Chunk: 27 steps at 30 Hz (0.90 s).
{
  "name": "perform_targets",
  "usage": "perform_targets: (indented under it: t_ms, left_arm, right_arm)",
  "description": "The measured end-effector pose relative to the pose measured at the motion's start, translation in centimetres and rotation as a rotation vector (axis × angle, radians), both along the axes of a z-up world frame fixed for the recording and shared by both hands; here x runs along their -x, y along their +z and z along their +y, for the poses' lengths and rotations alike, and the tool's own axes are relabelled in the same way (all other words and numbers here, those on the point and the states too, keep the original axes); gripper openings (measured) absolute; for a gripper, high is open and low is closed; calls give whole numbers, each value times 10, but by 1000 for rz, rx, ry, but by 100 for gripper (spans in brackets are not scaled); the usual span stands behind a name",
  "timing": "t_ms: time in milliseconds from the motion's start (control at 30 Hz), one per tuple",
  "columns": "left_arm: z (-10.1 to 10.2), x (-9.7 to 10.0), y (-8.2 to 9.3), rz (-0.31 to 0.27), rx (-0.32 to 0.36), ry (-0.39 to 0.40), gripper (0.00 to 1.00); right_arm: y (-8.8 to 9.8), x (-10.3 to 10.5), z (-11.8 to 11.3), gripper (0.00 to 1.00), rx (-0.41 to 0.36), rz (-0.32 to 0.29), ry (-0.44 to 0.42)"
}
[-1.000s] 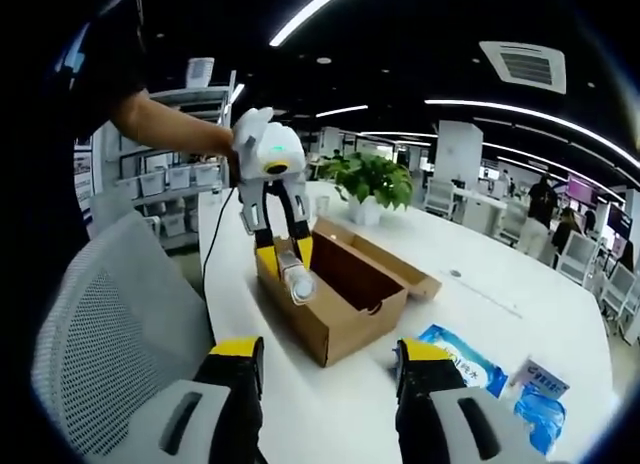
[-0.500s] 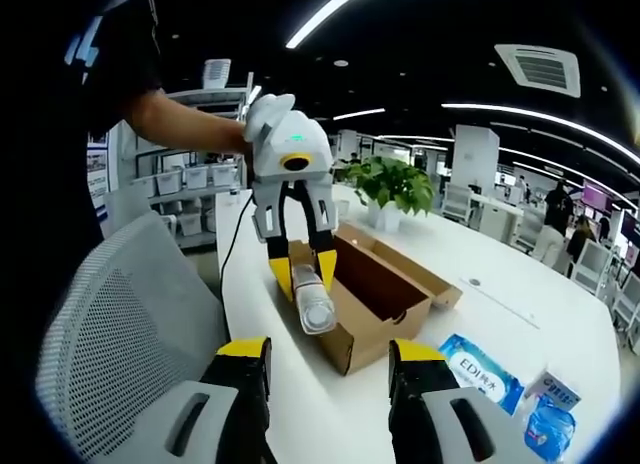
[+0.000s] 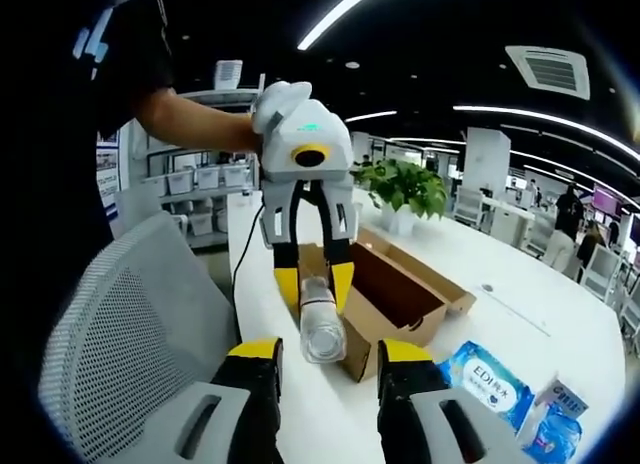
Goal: Operate the shoe box by opening the lid, removing the specified soft item, and placing it in the target area until the item is outside and the box remains undamaged.
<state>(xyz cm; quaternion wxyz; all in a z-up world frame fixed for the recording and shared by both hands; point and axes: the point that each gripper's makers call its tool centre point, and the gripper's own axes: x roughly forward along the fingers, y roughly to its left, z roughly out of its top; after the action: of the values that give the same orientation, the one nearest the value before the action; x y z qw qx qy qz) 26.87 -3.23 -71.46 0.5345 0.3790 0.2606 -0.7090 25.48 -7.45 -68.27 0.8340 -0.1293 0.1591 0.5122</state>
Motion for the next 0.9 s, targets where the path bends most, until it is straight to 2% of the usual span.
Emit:
perform_targets:
  t_ms: [233,600,900]
  left_arm:
    - [-8,6,2,9,15,-27,19]
    - [-15,14,5,25,43,-60,19]
    - [-19,12,5,24,71,-54,20]
  right_arm:
    - [0,4,7,31,-5,1,18]
    - [0,8,10,18,-5,-1,41]
    - [3,6,9,16,-14,-11,25]
